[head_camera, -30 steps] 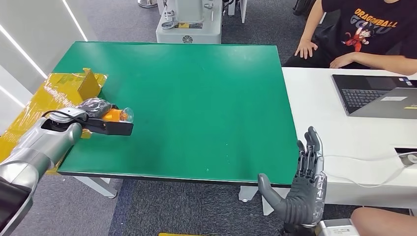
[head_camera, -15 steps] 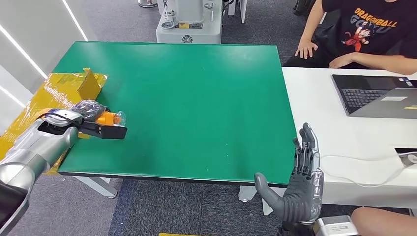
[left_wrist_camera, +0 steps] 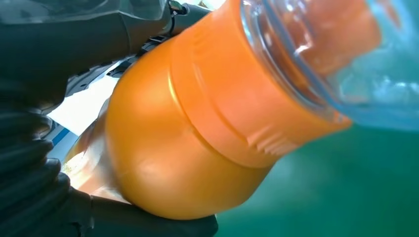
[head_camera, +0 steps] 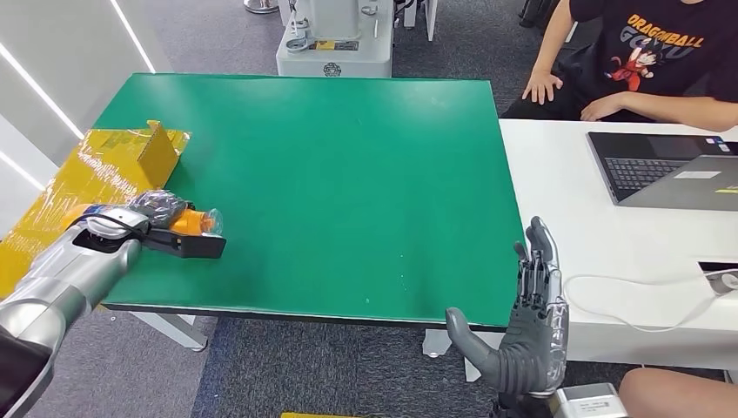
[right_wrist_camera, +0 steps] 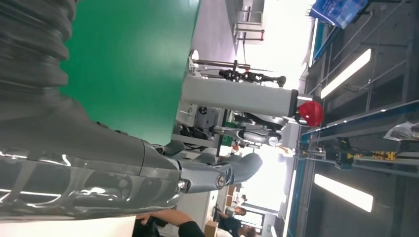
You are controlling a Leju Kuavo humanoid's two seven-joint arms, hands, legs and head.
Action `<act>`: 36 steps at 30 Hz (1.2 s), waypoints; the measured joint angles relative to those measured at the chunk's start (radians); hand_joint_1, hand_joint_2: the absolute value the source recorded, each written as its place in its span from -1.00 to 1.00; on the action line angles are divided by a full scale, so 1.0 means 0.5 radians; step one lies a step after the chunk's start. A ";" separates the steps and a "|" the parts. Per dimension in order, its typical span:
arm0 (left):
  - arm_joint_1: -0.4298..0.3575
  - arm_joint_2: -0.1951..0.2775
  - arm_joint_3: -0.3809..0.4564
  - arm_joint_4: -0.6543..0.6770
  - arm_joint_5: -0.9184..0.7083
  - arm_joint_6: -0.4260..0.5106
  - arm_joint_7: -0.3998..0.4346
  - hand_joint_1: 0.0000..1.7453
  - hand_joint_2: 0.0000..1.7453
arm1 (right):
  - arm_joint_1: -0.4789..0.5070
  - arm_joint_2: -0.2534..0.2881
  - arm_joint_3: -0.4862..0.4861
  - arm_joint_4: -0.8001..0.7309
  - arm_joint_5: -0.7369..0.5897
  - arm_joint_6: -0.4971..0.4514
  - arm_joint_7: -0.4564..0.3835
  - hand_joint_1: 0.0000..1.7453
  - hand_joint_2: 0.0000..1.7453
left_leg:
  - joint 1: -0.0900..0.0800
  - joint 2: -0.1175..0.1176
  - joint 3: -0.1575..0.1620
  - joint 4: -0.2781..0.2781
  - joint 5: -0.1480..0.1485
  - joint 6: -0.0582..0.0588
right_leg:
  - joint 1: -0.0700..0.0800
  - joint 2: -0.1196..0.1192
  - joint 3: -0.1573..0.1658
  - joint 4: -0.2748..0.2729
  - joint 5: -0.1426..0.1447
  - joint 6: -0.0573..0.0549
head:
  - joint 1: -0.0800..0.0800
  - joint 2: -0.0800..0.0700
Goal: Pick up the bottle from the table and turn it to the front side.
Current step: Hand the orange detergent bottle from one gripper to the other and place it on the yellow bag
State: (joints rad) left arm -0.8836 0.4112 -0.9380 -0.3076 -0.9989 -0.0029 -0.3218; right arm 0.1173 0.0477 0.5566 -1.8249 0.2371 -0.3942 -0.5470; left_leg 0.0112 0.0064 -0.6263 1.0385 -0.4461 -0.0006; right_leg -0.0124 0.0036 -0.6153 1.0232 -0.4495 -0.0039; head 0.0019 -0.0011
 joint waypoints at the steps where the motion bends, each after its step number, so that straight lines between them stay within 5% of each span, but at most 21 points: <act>1: 0.009 -0.002 0.000 0.003 0.004 0.001 0.009 1.00 1.00 | -0.002 0.000 0.000 -0.003 0.004 0.001 0.006 -1.00 1.00 | 0.000 0.000 0.000 0.000 0.000 0.000 | 0.000 0.000 0.000 0.000 0.000 0.000 | 0.000 0.000; 21: 0.086 0.010 0.005 0.037 -0.039 0.080 0.059 1.00 1.00 | -0.061 0.000 0.009 0.007 0.001 0.015 0.048 -1.00 1.00 | 0.000 0.000 0.000 0.000 0.000 0.000 | 0.000 0.000 0.000 0.000 0.000 0.000 | 0.000 0.000; 36: -0.050 -0.086 0.014 0.037 -0.124 0.088 0.074 1.00 1.00 | -0.071 -0.001 0.012 0.036 -0.021 -0.035 0.015 -1.00 1.00 | 0.000 0.000 0.000 0.000 0.000 0.000 | 0.000 0.000 0.000 0.000 0.000 0.000 | 0.000 0.000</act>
State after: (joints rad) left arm -0.9085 0.3681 -0.9311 -0.2892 -1.0611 0.0410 -0.2847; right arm 0.0819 0.0473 0.5627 -1.8070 0.2265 -0.4118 -0.5397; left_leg 0.0112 0.0065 -0.6262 1.0387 -0.4460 -0.0006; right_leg -0.0124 0.0035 -0.6155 1.0232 -0.4494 -0.0040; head 0.0020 -0.0011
